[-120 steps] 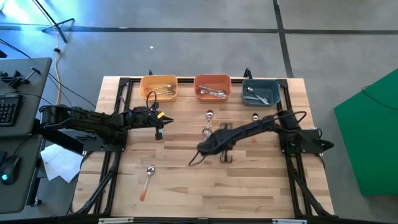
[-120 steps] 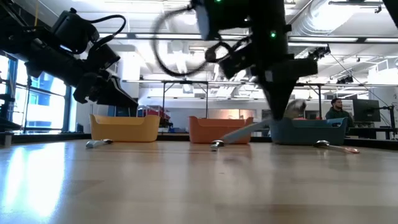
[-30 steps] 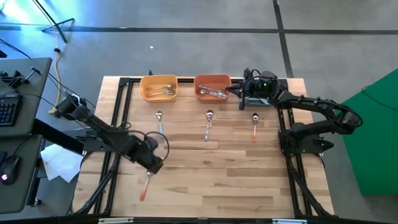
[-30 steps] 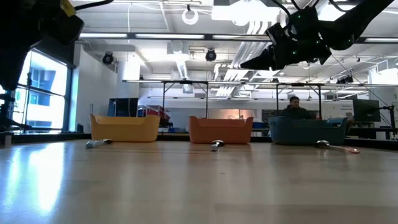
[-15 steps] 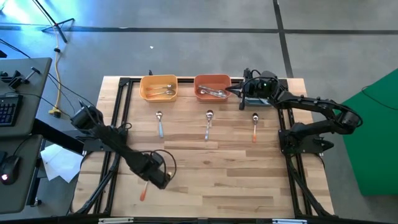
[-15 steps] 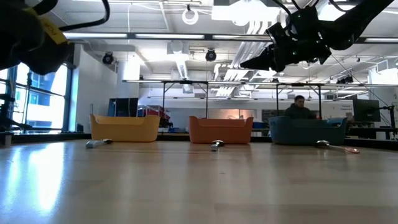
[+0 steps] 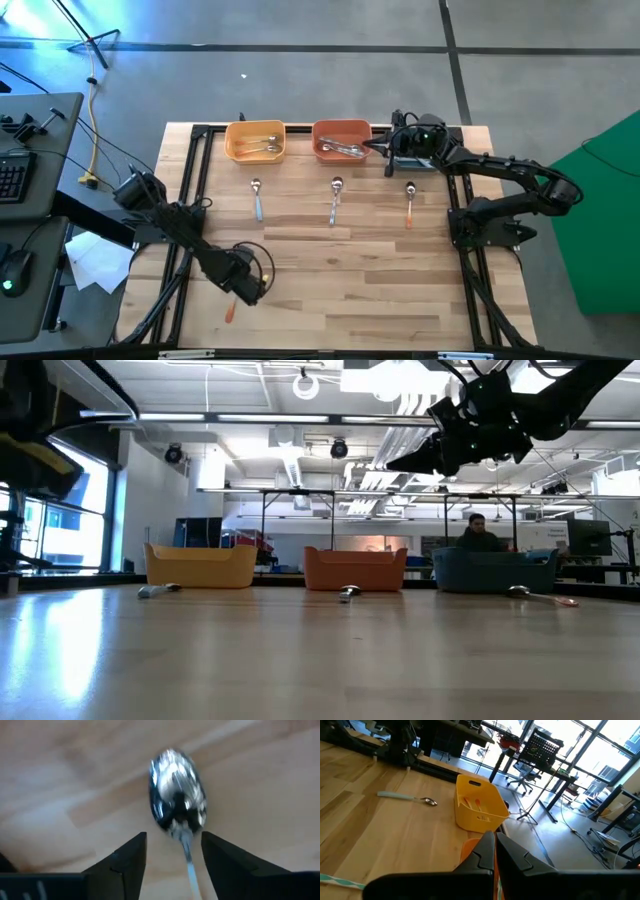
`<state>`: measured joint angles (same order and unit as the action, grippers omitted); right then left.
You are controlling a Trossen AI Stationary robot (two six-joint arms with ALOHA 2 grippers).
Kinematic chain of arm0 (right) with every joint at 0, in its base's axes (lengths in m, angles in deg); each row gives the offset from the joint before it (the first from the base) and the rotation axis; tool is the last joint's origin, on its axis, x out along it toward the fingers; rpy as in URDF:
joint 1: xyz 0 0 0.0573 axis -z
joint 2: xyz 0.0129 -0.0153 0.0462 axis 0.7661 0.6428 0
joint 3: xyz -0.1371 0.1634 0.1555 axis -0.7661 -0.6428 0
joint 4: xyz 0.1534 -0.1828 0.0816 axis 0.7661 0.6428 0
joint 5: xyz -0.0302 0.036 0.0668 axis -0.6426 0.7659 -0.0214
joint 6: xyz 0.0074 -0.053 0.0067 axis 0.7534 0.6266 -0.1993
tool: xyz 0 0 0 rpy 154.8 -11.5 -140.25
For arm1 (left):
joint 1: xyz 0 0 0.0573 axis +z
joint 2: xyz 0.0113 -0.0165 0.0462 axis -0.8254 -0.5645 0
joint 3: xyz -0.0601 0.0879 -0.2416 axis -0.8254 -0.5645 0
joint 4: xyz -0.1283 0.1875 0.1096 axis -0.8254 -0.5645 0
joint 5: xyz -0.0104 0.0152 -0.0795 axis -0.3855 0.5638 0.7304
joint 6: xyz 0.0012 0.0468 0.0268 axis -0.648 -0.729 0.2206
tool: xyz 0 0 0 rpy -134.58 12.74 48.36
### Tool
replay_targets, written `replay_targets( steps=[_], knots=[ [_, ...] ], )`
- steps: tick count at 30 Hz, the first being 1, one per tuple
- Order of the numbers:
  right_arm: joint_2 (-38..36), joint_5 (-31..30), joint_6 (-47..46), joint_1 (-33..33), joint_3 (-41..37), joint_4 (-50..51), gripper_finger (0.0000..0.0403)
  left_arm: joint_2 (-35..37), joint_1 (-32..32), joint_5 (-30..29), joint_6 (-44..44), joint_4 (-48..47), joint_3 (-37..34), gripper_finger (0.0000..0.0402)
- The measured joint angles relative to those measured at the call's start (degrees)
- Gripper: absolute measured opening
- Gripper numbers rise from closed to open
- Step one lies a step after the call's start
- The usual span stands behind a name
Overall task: Sort silverware by color (type)
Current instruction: Put the orange spoon into the yellow bin
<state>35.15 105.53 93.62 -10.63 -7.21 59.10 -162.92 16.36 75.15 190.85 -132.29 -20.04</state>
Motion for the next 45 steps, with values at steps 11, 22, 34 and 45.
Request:
replay_targets(
  steps=[11,22,34,45],
  knots=[
    [0.0,0.0,-1.6,0.0,0.0,3.0,0.0000,0.0,2.3,-1.1,-13.3,3.0,-2.0,0.0052],
    [0.0,-0.1,-5.6,-1.9,0.1,8.0,0.0000,4.6,15.9,-11.5,-44.0,-6.2,-2.0,0.0006],
    [0.0,-0.1,-4.6,-2.6,0.1,7.9,0.0000,17.2,46.2,-25.2,-93.2,-7.6,3.6,0.0003],
    [0.0,-0.1,-5.6,-2.7,0.1,8.4,0.0000,13.2,70.0,-19.9,-132.8,-5.0,12.5,0.0001]
  ],
)
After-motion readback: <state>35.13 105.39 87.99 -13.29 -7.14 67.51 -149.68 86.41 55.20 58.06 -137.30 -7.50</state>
